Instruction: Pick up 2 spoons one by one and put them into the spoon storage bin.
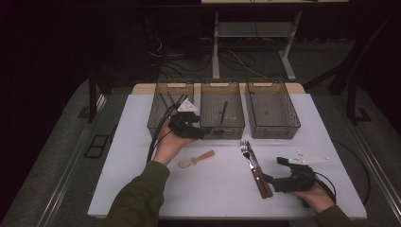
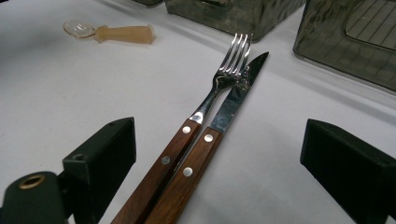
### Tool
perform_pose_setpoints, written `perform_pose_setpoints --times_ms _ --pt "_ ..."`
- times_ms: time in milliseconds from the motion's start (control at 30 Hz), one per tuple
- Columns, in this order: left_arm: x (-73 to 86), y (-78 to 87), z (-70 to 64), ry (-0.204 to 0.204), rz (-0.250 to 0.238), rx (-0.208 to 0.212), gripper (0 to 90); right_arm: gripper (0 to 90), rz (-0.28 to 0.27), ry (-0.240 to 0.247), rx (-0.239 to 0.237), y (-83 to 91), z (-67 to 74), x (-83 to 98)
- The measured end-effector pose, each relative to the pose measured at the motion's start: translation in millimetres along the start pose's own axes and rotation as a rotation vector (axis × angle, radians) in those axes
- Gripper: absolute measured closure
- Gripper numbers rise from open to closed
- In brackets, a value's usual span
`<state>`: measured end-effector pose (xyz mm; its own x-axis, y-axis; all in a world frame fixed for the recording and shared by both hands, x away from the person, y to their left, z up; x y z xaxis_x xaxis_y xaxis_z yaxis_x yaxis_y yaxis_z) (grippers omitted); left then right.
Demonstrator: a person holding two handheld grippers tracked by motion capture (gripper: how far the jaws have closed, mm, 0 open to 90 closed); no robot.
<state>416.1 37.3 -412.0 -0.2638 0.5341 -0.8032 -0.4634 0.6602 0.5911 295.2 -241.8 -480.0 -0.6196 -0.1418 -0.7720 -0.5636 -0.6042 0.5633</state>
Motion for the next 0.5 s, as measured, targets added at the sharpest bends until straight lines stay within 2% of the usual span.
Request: perform_pose_setpoints --times_ms 133,267,500 --pt "9.6 13.0 -5.0 -0.006 -0.009 0.014 28.1 10.1 0.001 0.0 0.002 -0.4 -0.3 0.0" --pt "22.6 21.7 -6.8 0.019 -0.025 0.029 25.7 10.1 0.005 -0.006 0.002 -0.2 0.2 0.5" --pt "47.9 36.7 -7.9 0.032 -0.011 0.016 24.8 10.1 0.001 0.001 0.003 0.0 -0.4 0.1"
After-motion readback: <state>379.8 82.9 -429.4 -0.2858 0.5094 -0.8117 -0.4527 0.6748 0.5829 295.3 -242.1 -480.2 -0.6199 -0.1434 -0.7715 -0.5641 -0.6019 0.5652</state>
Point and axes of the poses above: each handheld gripper's, and its own axes: y roughly backward along the jaws, x roughly out of its underside, z roughly to its left, the point moved 7 cm from there along -y, roughly forward along the jaws, and after that the axes turned 10 degrees about -y, right-handed, at the moved point
